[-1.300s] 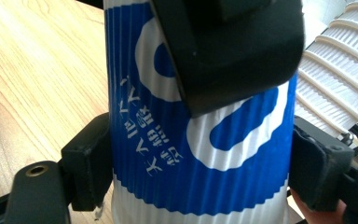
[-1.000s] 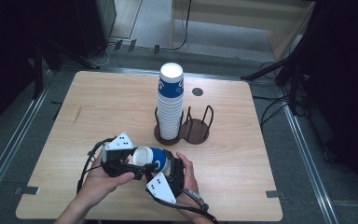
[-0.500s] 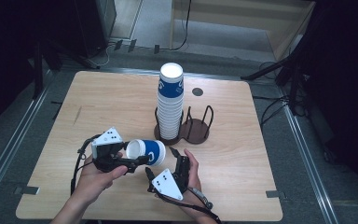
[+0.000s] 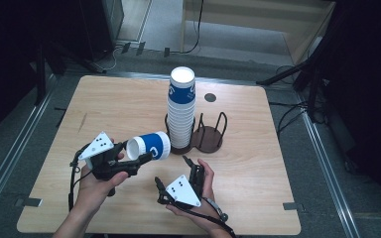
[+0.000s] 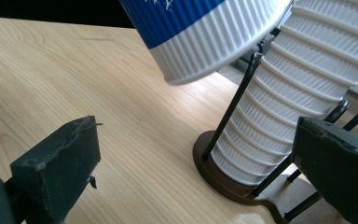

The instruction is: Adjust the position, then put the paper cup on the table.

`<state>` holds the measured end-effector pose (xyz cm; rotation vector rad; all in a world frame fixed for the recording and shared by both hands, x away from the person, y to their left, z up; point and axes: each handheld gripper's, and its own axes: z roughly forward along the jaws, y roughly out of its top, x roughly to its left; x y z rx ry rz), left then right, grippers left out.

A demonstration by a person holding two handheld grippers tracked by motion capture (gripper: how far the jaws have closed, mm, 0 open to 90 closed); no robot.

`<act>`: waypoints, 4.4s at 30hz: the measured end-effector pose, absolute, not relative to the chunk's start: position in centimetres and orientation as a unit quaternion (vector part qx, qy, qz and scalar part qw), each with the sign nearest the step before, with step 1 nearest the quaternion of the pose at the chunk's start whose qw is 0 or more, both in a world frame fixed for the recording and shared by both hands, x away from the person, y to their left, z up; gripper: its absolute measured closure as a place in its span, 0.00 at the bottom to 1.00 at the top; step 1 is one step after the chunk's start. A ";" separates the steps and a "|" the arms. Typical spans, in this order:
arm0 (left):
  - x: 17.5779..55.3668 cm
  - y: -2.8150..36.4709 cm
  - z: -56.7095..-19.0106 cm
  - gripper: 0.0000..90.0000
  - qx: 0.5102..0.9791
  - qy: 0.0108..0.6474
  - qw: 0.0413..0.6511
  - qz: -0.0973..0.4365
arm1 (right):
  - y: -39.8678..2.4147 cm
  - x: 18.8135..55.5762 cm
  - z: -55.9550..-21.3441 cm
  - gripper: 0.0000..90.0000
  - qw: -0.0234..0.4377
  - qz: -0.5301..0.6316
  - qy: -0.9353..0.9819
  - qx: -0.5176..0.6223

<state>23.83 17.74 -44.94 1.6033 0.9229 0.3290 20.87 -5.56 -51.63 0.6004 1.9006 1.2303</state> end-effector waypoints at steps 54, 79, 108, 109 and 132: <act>24.0 15.5 -48.3 0.30 0.619 0.329 0.687 0.190 | -7.2 20.9 -47.5 0.00 0.046 0.651 0.452 0.608; 23.5 13.6 -48.9 0.30 0.614 0.312 0.699 0.195 | -7.8 21.6 -47.7 0.00 -0.099 0.665 0.331 0.662; 22.7 12.3 -49.4 0.30 0.632 0.284 0.698 0.184 | -7.4 23.7 -48.7 0.00 -0.201 0.668 0.254 0.670; 22.7 12.3 -49.4 0.30 0.632 0.284 0.698 0.184 | -7.4 23.7 -48.7 0.00 -0.201 0.668 0.254 0.670; 22.8 12.4 -49.4 0.29 0.642 0.275 0.693 0.175 | -8.0 23.9 -49.5 0.15 -0.195 0.686 0.239 0.659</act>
